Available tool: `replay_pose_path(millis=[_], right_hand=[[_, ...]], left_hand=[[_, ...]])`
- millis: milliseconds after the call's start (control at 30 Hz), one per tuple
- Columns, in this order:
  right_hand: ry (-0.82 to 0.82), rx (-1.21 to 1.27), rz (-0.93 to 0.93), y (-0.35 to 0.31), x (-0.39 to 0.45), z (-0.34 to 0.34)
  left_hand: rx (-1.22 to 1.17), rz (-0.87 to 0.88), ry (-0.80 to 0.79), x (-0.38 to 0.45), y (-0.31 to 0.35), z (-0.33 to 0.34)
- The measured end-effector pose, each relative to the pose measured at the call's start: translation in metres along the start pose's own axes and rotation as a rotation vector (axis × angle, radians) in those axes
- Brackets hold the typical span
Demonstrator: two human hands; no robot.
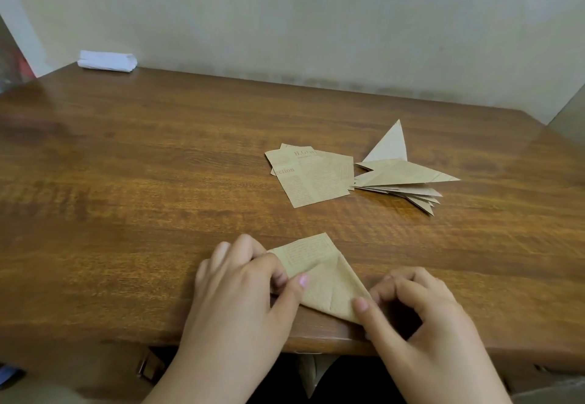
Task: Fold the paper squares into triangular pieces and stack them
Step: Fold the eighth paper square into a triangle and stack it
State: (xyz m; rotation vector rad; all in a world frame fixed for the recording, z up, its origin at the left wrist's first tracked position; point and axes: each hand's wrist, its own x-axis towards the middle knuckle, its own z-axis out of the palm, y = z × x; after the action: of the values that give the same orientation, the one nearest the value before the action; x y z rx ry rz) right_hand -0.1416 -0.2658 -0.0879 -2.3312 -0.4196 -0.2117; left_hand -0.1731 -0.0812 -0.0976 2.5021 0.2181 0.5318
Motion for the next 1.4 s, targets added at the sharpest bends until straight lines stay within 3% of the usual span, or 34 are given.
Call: replay_pose_path(millis=[133, 233, 567, 800, 900, 967, 1033, 1167, 1400], right_hand=[[-0.162, 0.054, 0.106, -0.003, -0.002, -0.012], [-0.188, 0.046, 0.162, -0.003, -0.003, -0.014], [0.094, -0.209, 0.062, -0.001, -0.008, 0.008], [0.016, 0.083, 0.123, -0.014, 0.0, -0.01], [-0.1, 0.342, 0.244, -0.02, 0.013, -0.013], [-0.126, 0.429, 0.23, -0.021, 0.024, -0.012], [-0.116, 0.476, 0.158, -0.023, 0.037, -0.014], [-0.245, 0.564, 0.026, -0.033, 0.072, -0.026], [-0.419, 0.605, -0.09, -0.04, 0.145, -0.022]], left_hand=[[0.044, 0.022, 0.003, -0.001, -0.004, 0.002], [0.065, 0.019, 0.001, -0.002, -0.003, 0.002], [0.152, -0.031, 0.003, 0.002, 0.007, 0.006], [0.016, -0.013, 0.145, -0.002, 0.006, 0.005], [0.013, 0.029, 0.176, -0.003, 0.008, 0.004], [-0.002, 0.053, 0.171, -0.003, 0.007, 0.002], [-0.036, 0.05, 0.137, 0.001, 0.006, -0.007], [-0.197, 0.01, -0.01, 0.038, 0.006, -0.041], [-0.181, 0.186, -0.4, 0.136, 0.011, -0.076]])
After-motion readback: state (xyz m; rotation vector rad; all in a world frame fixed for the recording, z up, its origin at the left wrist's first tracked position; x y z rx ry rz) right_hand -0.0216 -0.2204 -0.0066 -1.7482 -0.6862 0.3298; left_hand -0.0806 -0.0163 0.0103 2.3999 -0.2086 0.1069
